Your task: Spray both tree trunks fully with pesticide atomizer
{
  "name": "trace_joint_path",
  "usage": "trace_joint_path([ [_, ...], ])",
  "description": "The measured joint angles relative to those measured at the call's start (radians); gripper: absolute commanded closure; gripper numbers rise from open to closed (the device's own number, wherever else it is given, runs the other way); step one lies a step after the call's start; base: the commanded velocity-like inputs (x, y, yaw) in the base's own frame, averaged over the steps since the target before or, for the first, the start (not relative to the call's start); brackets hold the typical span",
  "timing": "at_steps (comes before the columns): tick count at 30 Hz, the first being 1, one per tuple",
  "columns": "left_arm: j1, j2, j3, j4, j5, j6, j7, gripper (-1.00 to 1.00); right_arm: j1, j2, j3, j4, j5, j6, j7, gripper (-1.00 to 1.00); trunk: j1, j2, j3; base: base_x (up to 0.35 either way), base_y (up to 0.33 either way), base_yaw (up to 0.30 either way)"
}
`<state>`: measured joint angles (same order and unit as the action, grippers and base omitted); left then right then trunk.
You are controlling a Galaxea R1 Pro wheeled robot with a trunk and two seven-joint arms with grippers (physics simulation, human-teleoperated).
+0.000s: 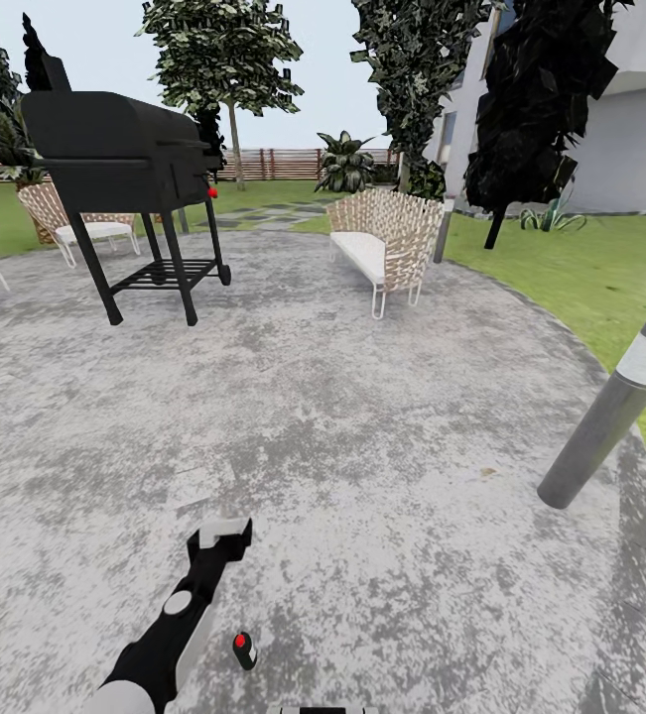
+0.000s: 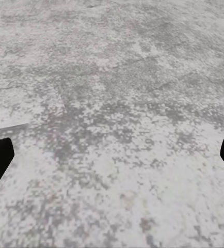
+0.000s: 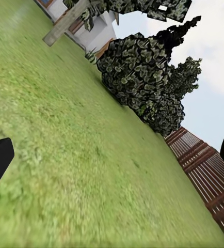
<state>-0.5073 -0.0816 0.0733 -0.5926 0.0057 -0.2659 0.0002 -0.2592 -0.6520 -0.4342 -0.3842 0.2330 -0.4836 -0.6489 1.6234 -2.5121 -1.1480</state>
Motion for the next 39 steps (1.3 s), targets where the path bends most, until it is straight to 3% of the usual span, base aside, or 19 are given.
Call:
trace_joint_path([
  [9,-0.001,0.003,0.001,0.006,-0.001,-0.029,0.003,-1.00,0.000,0.000,0.000,0.011,0.000,0.000,0.001,-1.00,0.000,0.000,0.000,0.000,0.000,0.000],
  [18,-0.001,-0.019,-0.005,-0.003,-0.003,-0.030,0.028,-1.00,0.000,0.000,0.000,0.014,0.000,0.000,0.001,-1.00,0.000,0.000,0.000,0.000,0.000,0.000],
  [24,0.000,-0.025,-0.006,-0.033,-0.003,-0.030,0.066,-1.00,0.000,-0.001,0.000,0.014,0.000,0.000,0.001,-1.00,0.003,-0.001,-0.023,0.000,0.000,0.000],
  [39,-0.001,-0.023,-0.002,-0.031,-0.001,-0.029,0.067,-1.00,0.000,-0.009,-0.007,0.017,-0.004,0.001,0.000,-1.00,0.009,-0.005,-0.077,0.000,0.000,0.000],
])
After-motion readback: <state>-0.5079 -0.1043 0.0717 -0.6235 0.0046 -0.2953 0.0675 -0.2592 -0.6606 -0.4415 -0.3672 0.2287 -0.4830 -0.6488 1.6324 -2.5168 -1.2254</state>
